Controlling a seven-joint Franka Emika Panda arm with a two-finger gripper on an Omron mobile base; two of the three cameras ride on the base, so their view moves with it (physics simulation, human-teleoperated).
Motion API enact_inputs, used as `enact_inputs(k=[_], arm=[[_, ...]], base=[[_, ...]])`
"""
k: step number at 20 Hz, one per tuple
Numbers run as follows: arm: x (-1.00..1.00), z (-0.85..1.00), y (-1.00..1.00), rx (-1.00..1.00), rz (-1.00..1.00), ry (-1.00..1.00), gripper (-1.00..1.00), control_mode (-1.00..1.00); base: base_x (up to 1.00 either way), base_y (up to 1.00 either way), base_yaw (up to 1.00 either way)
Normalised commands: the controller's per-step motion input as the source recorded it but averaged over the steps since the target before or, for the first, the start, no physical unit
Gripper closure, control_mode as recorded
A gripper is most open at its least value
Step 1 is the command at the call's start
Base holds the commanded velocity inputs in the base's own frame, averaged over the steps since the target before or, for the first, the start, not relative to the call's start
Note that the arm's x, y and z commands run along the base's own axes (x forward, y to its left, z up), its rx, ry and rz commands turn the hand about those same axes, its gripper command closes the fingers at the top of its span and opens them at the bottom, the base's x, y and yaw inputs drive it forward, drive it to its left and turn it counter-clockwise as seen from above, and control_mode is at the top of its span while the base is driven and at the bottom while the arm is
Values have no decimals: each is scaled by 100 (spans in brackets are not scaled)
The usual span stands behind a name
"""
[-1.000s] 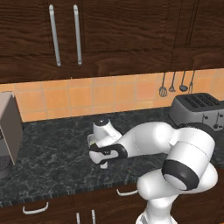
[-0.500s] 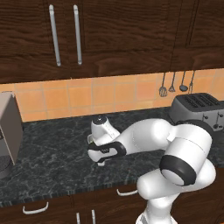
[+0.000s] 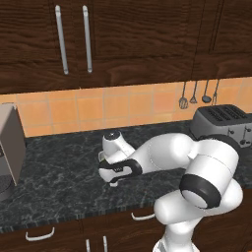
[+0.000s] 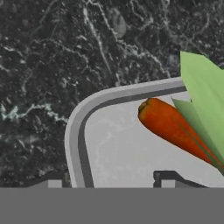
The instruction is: Take the meat container that has the shrimp and place it on the second highest rack of the freezer. Then take the vegetable container that has the carrot and corn and place it on the highest rack of the freezer.
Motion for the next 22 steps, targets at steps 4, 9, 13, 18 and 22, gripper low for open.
enact_inputs(k=[4, 9, 13, 18, 22], arm=[[0, 0, 0, 0, 0, 0, 100, -100], [0, 0, 0, 0, 0, 0, 100, -100], [-3, -12, -1, 0, 0, 0, 100, -100], [0, -48, -1, 0, 0, -5, 100, -100], [1, -41, 0, 0, 0, -6, 100, -100]], base=[[0, 0, 0], [0, 0, 0], [0, 0, 0], [0, 0, 0], [0, 0, 0]])
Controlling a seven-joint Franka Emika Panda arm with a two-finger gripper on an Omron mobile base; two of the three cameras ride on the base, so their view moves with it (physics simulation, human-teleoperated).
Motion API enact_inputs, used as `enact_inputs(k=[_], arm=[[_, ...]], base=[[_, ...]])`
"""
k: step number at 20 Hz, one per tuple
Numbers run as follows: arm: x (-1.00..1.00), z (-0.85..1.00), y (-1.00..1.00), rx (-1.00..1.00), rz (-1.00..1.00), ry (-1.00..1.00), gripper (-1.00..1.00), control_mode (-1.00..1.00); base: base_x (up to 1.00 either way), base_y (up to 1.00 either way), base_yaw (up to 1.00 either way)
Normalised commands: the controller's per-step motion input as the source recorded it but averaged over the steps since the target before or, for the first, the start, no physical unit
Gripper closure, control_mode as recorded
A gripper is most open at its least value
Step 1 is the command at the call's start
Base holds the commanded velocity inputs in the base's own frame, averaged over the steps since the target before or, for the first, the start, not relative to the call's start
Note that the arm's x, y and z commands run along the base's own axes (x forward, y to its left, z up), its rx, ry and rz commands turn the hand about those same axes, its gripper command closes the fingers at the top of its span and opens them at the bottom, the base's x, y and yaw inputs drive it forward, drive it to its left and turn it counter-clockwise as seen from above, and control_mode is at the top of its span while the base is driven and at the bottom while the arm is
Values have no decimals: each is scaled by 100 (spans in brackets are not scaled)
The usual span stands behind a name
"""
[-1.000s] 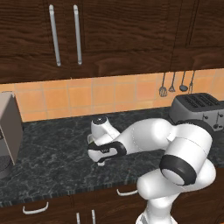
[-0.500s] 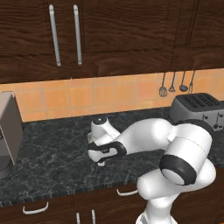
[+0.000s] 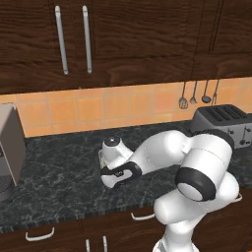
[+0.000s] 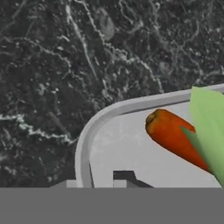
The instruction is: Take the meat container that has the shrimp and place it on the second highest rack of the freezer. Then take the vegetable container that has the carrot and corn and place it on the highest rack of the freezer.
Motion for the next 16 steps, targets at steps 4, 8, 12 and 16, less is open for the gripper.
enact_inputs(k=[4, 8, 12, 16], arm=[[-4, 7, -14, 0, 0, -7, 100, -100], [-26, 82, -36, 1, 0, 0, 100, -100], [-30, 72, -56, 0, 0, 0, 100, -100], [-31, 53, -66, 0, 0, 0, 100, -100]], base=[[0, 0, 0], [0, 0, 0], [0, 0, 0], [0, 0, 0]])
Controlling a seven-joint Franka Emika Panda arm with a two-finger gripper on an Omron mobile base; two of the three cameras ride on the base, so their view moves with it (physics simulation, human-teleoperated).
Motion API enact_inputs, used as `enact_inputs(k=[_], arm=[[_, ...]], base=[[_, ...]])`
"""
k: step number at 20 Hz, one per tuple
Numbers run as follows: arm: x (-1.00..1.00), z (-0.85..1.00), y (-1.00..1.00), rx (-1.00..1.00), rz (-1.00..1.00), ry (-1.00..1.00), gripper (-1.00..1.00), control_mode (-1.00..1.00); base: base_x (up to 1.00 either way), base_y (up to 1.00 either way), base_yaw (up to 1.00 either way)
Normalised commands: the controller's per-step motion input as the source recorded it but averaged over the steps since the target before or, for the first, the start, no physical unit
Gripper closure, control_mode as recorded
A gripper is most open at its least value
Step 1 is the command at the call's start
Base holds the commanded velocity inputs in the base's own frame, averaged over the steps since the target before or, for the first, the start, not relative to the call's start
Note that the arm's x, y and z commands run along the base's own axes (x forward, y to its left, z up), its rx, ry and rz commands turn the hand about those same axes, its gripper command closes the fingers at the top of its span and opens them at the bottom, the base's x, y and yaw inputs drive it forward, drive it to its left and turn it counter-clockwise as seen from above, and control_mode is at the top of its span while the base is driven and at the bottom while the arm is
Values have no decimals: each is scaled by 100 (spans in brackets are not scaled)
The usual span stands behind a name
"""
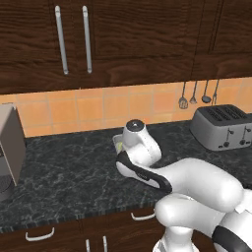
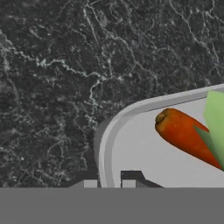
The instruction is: Take the meat container that has the shrimp and place it on the second highest rack of the freezer. Then take the vegetable container that has the carrot and corn and place it on the highest rack of the freezer.
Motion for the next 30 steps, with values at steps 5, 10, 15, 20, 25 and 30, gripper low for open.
enact_inputs(k=[5, 10, 15, 20, 25, 30], arm=[[-3, 59, -38, 1, 0, 0, 100, -100], [-7, 40, -10, 0, 0, 0, 100, -100], [-25, 49, -28, 1, 1, 0, 100, -100], [-32, 45, -22, 0, 0, 1, 100, -100], [-34, 8, -3, -2, 0, 1, 100, -100], [-47, 22, 1, -3, 0, 0, 100, -100]], base=[[0, 0, 0], [0, 0, 0], [0, 0, 0], [0, 0, 0], [0, 0, 0], [0, 0, 0]])
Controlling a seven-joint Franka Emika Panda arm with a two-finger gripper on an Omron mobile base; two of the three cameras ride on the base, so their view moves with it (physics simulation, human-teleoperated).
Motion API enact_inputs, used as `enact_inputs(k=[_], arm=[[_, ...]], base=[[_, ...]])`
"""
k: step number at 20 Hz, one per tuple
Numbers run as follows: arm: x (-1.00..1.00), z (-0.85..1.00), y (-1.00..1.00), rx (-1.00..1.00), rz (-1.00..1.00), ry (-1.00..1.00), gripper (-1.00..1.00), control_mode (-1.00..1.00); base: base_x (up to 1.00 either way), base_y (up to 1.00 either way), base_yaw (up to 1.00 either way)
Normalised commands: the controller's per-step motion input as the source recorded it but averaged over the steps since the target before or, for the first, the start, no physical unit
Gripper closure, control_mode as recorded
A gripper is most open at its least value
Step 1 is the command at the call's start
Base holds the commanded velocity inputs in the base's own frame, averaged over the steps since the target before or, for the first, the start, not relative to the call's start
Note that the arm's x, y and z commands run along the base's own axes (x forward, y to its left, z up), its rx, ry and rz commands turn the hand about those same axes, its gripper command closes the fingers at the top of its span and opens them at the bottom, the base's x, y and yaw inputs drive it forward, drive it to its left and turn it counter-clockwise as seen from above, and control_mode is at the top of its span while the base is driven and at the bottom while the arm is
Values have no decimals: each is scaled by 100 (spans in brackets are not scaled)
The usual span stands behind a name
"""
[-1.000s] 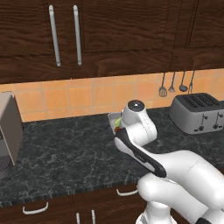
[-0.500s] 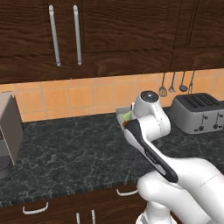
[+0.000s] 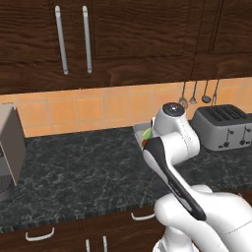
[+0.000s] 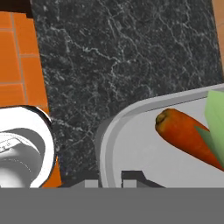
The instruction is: Take the meat container that has the shrimp and place it on the second highest rack of the freezer. Then take the vegetable container that has the carrot and corn and place it on the highest rack of the freezer.
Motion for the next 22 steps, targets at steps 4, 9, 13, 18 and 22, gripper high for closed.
enact_inputs(k=[4, 9, 13, 18, 22], arm=[[-41, 40, -13, 0, 0, 0, 100, -100], [-40, 47, -36, 0, 0, 0, 100, -100], [-40, 21, -37, 0, 0, 0, 100, -100], [-24, 31, -6, 0, 0, 0, 100, -100], [-36, 26, -6, 0, -3, 2, 100, -100]], base=[[0, 0, 0], [0, 0, 0], [0, 0, 0], [0, 0, 0], [0, 0, 0]])
